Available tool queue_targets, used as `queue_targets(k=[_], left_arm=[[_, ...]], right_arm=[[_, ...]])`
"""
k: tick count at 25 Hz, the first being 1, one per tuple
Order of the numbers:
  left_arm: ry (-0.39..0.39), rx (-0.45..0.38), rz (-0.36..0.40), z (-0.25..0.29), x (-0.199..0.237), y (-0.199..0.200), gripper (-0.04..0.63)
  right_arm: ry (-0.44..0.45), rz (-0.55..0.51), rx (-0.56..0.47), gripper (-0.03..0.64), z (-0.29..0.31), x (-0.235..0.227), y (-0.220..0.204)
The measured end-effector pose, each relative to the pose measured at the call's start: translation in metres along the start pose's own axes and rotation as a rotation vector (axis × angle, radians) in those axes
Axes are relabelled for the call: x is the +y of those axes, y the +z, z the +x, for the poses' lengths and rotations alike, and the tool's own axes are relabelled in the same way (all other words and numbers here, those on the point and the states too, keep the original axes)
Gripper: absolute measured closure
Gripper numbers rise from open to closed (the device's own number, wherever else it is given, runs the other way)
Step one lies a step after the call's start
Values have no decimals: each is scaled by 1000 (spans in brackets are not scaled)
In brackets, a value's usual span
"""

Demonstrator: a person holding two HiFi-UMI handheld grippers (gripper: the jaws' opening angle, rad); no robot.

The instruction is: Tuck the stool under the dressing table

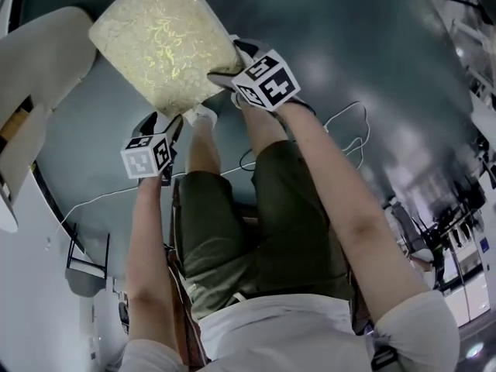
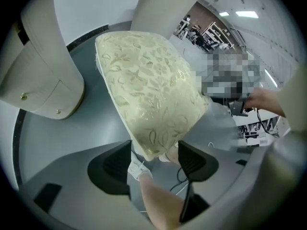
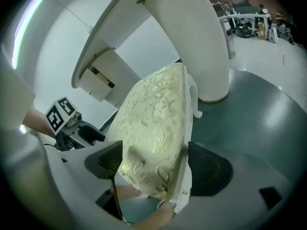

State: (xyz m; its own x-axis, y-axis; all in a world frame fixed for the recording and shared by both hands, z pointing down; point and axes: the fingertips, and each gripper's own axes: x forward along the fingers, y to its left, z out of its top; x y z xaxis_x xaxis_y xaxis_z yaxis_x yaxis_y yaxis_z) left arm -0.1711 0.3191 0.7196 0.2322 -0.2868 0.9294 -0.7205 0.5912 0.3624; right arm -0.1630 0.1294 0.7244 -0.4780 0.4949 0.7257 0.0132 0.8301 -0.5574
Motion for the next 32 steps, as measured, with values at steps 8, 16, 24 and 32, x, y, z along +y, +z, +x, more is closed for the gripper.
queue_targets(k=[8, 16, 24, 32], left_arm=[[203, 94, 166, 29, 6, 4, 295], [285, 148, 149, 43, 13, 2, 296], [320, 199, 100, 40, 12, 8, 305], [307, 194, 58, 46, 7, 6, 305]], right_arm=[[43, -63, 131, 193, -9, -6, -54], [-15, -146, 169, 252, -2, -16, -56], [-36, -190, 189, 276, -4, -19, -43], [-68, -251, 179, 278, -4, -26, -36]])
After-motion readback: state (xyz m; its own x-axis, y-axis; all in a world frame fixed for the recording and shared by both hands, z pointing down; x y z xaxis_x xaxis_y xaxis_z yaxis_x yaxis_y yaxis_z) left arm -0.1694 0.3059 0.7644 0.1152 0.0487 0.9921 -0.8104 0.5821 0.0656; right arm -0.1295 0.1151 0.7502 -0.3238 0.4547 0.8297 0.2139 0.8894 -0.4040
